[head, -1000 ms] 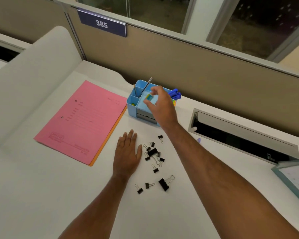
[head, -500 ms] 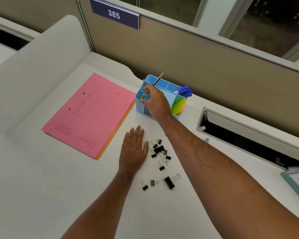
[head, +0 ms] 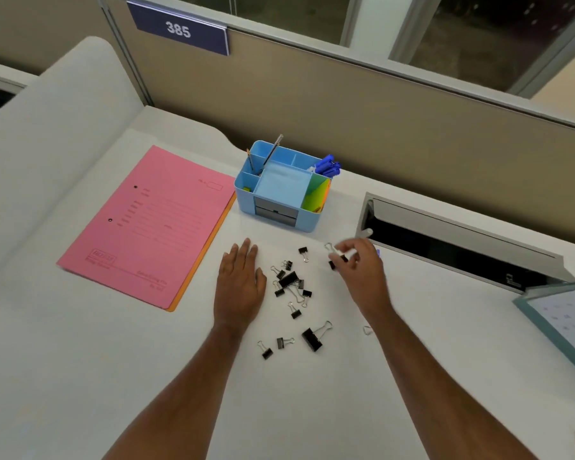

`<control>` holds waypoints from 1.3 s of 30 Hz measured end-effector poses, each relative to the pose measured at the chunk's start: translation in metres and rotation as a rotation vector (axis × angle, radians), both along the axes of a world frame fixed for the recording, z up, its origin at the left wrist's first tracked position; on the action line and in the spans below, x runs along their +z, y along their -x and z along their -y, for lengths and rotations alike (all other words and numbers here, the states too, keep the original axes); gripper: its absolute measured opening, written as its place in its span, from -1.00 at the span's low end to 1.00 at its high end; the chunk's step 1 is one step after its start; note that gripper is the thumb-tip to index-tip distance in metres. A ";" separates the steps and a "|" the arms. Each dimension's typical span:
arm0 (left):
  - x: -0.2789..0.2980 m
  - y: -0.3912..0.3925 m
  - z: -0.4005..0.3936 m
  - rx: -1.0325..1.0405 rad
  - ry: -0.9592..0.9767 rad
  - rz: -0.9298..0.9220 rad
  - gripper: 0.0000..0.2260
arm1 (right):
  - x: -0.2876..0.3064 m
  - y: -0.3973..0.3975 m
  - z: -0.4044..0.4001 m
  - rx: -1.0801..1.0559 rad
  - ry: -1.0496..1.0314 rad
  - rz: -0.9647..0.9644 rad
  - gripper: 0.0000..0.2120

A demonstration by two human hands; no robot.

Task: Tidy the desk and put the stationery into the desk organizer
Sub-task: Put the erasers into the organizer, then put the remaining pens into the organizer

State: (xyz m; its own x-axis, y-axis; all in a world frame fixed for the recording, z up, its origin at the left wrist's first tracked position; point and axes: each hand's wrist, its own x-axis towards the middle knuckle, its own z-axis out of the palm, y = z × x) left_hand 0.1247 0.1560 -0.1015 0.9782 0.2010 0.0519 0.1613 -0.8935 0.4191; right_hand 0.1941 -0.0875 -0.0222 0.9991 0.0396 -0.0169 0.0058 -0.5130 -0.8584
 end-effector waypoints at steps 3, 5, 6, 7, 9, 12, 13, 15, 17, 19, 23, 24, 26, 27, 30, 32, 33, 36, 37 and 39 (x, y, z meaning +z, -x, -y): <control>0.000 0.000 0.000 -0.002 0.000 0.006 -0.49 | -0.016 0.037 0.046 -0.099 0.017 -0.063 -0.85; -0.001 0.000 0.000 -0.011 -0.002 0.012 -0.49 | -0.024 0.058 0.072 -0.156 0.035 -0.082 -0.85; -0.001 0.000 0.000 -0.014 -0.003 0.015 -0.49 | -0.026 0.067 0.082 -0.181 0.042 -0.085 -0.86; -0.002 0.000 0.001 -0.015 -0.002 0.015 -0.48 | -0.027 0.074 0.091 -0.203 0.049 -0.082 -0.86; -0.003 0.000 0.000 -0.020 -0.001 0.009 -0.48 | -0.028 0.084 0.105 -0.248 0.043 -0.074 -0.85; -0.004 -0.001 -0.001 -0.023 -0.009 0.005 -0.47 | -0.024 0.088 0.114 -0.284 0.009 -0.070 -0.86; -0.004 -0.001 -0.001 -0.023 -0.006 0.005 -0.47 | -0.023 0.088 0.116 -0.293 -0.005 -0.068 -0.87; -0.004 -0.001 -0.001 -0.021 0.000 0.008 -0.47 | -0.021 0.087 0.121 -0.311 -0.024 -0.049 -0.89; -0.004 -0.001 -0.001 -0.023 0.008 0.009 -0.47 | -0.020 0.088 0.128 -0.332 -0.037 -0.030 -0.91; -0.003 0.000 -0.001 -0.026 0.023 0.003 -0.47 | -0.020 0.091 0.136 -0.347 -0.033 -0.029 -0.90; 0.000 0.001 -0.001 -0.032 0.051 -0.002 -0.45 | -0.024 0.104 0.149 -0.311 0.023 -0.037 -0.87; 0.001 0.001 -0.001 -0.035 0.063 -0.003 -0.45 | -0.026 0.107 0.151 -0.307 0.034 -0.041 -0.87; 0.003 0.001 -0.001 -0.032 0.106 -0.008 -0.45 | -0.031 0.112 0.155 -0.327 0.045 -0.075 -0.88; 0.004 0.001 -0.001 -0.026 0.136 -0.013 -0.45 | -0.034 0.114 0.156 -0.347 0.040 -0.108 -0.87; 0.008 0.000 -0.001 -0.006 0.215 -0.027 -0.51 | -0.040 0.121 0.156 -0.382 0.019 -0.190 -0.81; 0.011 0.000 0.001 0.016 0.264 -0.043 -0.54 | -0.041 0.122 0.155 -0.366 0.019 -0.196 -0.77; 0.014 -0.001 0.004 0.026 0.286 -0.051 -0.55 | -0.040 0.121 0.155 -0.358 0.017 -0.192 -0.76; 0.022 -0.003 0.012 0.060 0.338 -0.076 -0.56 | -0.038 0.112 0.150 -0.335 0.048 -0.147 -0.76; 0.022 -0.004 0.014 0.066 0.341 -0.080 -0.57 | -0.037 0.107 0.147 -0.325 0.083 -0.121 -0.75; 0.020 -0.003 0.016 0.052 0.312 -0.084 -0.56 | -0.037 0.093 0.140 -0.304 0.160 -0.083 -0.74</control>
State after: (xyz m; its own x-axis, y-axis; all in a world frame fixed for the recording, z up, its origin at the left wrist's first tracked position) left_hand 0.1280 0.1399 -0.0813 0.9644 0.2445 -0.1009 0.2493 -0.7134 0.6549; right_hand 0.1008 -0.2276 -0.0597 0.9598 -0.2687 -0.0808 -0.2343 -0.6089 -0.7579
